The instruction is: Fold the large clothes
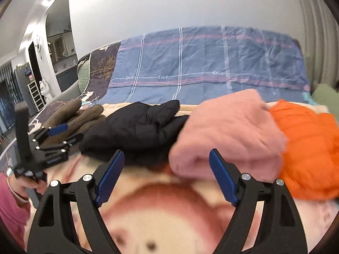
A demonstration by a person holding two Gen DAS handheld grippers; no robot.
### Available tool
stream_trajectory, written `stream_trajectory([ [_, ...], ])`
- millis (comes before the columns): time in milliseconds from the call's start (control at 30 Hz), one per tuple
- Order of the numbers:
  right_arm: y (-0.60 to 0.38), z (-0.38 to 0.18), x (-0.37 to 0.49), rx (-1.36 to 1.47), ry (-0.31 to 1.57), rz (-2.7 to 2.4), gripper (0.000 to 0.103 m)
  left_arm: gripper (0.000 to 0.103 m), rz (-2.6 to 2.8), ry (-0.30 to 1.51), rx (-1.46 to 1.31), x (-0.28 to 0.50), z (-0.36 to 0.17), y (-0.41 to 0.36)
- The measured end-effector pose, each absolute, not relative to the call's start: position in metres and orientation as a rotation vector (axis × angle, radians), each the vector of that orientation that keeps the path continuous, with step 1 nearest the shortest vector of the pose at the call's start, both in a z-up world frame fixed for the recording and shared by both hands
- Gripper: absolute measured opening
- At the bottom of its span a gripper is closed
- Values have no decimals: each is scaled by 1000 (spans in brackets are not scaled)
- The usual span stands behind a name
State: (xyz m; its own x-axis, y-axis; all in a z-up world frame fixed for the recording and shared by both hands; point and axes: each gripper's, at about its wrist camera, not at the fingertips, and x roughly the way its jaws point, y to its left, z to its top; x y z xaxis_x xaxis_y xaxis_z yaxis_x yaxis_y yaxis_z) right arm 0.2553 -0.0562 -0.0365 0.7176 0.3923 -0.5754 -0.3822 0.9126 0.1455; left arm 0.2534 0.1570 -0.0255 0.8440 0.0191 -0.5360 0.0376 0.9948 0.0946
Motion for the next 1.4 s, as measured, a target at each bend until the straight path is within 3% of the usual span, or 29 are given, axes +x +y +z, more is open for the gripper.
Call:
stream_trajectory([
  [200, -83, -20, 166, 35, 555, 416, 94, 87, -46, 520, 89, 169, 3, 121],
  [367, -105, 1, 112, 76, 499, 322, 96, 100, -67, 449, 58, 98, 36, 87],
  [400, -111, 7, 97, 61, 468, 268, 102, 101, -75, 432, 55, 84, 42, 79],
  [733, -136, 30, 23, 32, 363, 153, 102, 101, -49, 359, 87, 6, 66, 28],
  [1000, -132, 13, 13, 35, 514, 132, 102, 101, -44, 421, 12, -18, 45, 26],
  [1400, -139, -4, 7, 40, 560, 111, 102, 101, 16, 435, 107, -23, 26, 7],
])
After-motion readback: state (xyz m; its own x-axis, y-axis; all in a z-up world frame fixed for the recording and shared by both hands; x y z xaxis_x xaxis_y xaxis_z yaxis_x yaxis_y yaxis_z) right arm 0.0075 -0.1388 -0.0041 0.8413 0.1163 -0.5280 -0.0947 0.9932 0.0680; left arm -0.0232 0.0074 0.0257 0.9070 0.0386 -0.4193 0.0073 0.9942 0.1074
